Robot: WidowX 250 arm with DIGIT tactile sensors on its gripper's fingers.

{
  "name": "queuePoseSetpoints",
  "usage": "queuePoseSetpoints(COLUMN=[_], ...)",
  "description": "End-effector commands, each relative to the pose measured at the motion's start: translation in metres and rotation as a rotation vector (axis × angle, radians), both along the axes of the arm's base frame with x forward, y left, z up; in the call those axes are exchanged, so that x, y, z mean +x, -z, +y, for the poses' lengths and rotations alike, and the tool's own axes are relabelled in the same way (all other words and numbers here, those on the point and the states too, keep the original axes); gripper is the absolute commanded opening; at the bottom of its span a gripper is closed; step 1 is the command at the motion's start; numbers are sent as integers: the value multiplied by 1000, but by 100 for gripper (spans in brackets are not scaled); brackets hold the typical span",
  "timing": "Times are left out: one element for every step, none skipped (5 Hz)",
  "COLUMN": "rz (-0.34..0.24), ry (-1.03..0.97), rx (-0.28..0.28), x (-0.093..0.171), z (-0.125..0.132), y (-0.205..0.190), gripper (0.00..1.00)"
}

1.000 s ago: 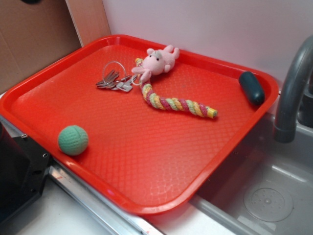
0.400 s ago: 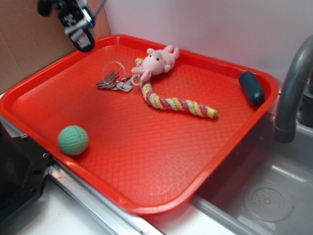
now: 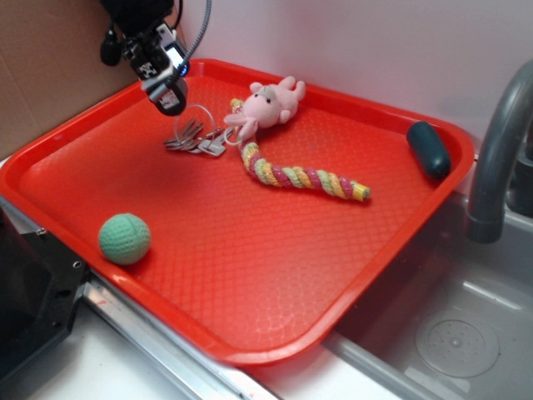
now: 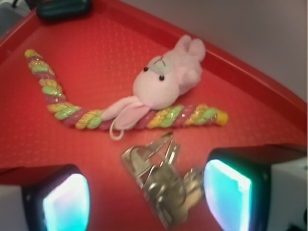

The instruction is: Grab the silver keys.

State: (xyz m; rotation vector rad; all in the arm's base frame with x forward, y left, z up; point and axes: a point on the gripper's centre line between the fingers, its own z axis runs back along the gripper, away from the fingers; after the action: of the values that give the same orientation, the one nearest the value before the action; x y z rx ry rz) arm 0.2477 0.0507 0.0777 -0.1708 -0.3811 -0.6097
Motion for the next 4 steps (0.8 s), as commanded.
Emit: queuePoseSetpoints(rz=[-41, -41, 94, 172], ry=[5, 5, 51, 105], rx=[13, 13, 49, 85], x=[7, 7, 16, 17], z=[-2, -2, -16, -29], y=[-11, -11, 21, 35], gripper=[100, 100, 100, 100])
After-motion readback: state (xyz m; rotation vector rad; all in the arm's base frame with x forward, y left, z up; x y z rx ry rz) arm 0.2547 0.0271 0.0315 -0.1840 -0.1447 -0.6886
